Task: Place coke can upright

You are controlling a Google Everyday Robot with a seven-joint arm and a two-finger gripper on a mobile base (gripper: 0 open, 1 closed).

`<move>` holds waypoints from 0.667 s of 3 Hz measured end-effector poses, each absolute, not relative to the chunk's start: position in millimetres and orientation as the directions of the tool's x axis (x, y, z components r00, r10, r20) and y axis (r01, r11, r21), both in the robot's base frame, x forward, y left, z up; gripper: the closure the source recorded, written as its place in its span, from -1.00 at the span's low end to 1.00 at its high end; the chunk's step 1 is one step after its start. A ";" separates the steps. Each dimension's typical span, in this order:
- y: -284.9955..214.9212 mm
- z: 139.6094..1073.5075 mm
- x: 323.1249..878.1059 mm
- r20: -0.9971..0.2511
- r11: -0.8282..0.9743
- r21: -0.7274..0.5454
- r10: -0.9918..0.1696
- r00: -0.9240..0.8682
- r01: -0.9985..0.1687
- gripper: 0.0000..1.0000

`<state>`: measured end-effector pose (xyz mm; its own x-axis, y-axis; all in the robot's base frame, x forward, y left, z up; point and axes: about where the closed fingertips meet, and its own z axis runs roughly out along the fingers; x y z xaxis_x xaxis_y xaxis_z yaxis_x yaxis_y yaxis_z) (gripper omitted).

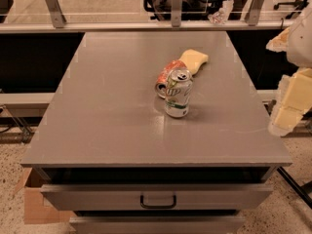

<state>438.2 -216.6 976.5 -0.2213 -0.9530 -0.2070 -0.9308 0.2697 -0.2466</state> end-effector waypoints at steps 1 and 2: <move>-216.6 976.5 438.2 -0.207 0.270 -0.247 -0.953 -0.221 -0.931 -1.00; -216.0 983.4 450.9 -0.211 0.236 -0.261 -0.960 -0.184 -0.936 -1.00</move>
Offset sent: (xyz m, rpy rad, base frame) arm 0.0792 0.0022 0.0391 0.0034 -0.0787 0.2320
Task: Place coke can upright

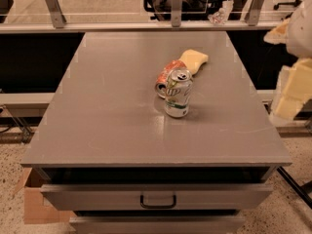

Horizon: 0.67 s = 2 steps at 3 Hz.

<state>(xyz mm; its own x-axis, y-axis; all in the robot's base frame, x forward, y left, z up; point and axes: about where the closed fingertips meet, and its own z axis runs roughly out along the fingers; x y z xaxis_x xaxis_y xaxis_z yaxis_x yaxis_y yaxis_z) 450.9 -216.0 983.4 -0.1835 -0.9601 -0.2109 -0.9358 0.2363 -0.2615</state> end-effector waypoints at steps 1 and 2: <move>-217.2 998.4 493.8 -0.168 0.088 -0.294 -0.985 -0.040 -0.952 -1.00; -217.4 996.3 525.6 -0.070 -0.097 -0.289 -0.990 0.122 -0.952 -1.00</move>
Offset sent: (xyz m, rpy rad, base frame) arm 0.1034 -0.0115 0.0035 -0.3202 0.0571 0.6208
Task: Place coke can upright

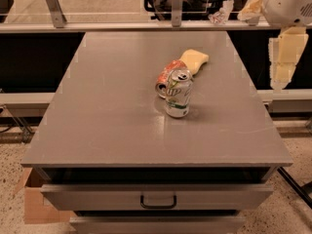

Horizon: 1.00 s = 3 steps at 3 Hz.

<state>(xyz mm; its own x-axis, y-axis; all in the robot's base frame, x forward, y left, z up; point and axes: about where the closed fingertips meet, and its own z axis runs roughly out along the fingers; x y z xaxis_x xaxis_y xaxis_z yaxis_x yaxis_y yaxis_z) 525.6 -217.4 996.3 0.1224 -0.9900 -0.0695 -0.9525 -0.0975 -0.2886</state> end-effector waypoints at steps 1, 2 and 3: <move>-202.1 971.9 558.2 -0.028 -0.365 -0.247 -0.923 0.383 -0.898 -1.00; -179.6 957.2 571.7 -0.053 -0.516 -0.240 -0.839 0.542 -0.822 -1.00; -172.3 956.0 585.5 -0.048 -0.537 -0.287 -0.819 0.572 -0.793 -1.00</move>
Offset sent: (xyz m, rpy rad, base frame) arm -0.0051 0.0326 -0.0606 -0.0515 0.3343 0.7011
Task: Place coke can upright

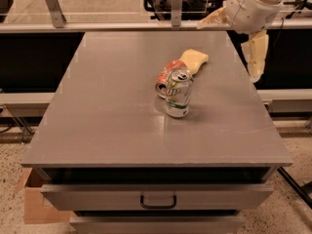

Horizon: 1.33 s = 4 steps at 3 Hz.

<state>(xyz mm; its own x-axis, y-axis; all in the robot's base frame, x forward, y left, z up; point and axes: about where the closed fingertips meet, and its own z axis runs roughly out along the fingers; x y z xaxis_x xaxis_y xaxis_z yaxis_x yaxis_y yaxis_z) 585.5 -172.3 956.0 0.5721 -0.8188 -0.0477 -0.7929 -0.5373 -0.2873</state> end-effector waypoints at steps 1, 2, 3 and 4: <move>-162.3 953.2 590.9 -0.073 -0.586 -0.323 -0.768 0.636 -0.743 -1.00; -148.3 951.6 600.2 -0.092 -0.658 -0.337 -0.689 0.719 -0.673 -1.00; -120.5 954.8 623.3 -0.099 -0.726 -0.388 -0.580 0.809 -0.568 -1.00; -94.6 955.9 637.9 -0.095 -0.763 -0.423 -0.498 0.862 -0.488 -1.00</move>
Offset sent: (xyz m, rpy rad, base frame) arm 0.0103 0.0303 0.0075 0.0733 0.0688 0.3959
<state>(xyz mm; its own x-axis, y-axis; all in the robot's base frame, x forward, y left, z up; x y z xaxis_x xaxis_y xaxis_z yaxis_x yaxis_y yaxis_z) 637.9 -94.6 955.9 0.8617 -0.4985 -0.0953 -0.4884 -0.7635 -0.4226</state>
